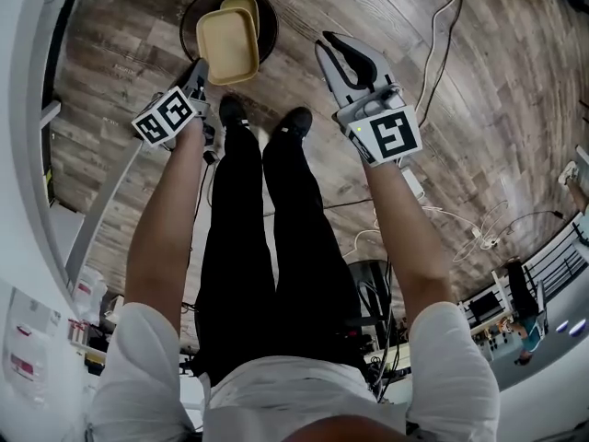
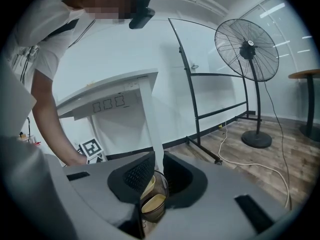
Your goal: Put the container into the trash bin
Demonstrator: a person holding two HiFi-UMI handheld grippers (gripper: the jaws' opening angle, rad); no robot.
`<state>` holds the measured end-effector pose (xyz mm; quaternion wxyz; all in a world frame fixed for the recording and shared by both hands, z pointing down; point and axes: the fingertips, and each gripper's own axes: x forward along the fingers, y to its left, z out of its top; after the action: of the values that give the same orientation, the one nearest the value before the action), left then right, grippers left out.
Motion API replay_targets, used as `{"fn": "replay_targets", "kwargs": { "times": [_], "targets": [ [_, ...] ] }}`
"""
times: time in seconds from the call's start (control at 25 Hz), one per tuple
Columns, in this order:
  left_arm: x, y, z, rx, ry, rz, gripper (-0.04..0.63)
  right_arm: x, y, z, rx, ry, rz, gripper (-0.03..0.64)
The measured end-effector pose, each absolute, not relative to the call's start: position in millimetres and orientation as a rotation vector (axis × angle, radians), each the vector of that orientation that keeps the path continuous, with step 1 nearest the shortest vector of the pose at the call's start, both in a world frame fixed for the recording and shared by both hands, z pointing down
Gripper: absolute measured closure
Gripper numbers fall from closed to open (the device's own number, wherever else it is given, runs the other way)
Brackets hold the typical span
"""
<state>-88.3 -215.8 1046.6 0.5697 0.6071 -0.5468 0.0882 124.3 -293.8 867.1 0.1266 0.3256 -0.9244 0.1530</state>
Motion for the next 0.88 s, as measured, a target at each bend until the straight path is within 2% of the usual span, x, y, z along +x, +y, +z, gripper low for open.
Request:
{"fn": "replay_targets", "kwargs": {
  "times": [0.32, 0.36, 0.44, 0.64, 0.88],
  "targets": [
    [-93, -223, 1079, 1.384, -1.322, 0.168, 0.574, 119, -295, 875, 0.936, -2.722, 0.451, 0.545],
    [-95, -221, 1083, 1.368, -1.327, 0.178, 0.563, 117, -296, 875, 0.931, -2.725, 0.449, 0.545],
    [-102, -216, 1086, 1.348, -1.338, 0.200, 0.474, 110, -295, 871, 0.919, -2.733, 0.440, 0.545],
    [-103, -200, 1061, 1.382, -1.339, 0.182, 0.485, 103, -288, 859, 0.892, -2.736, 0.425, 0.545],
    [-69, -210, 992, 1.622, -1.275, 0.207, 0.488, 115, -293, 827, 0.906, -2.738, 0.405, 0.545]
  ]
}}
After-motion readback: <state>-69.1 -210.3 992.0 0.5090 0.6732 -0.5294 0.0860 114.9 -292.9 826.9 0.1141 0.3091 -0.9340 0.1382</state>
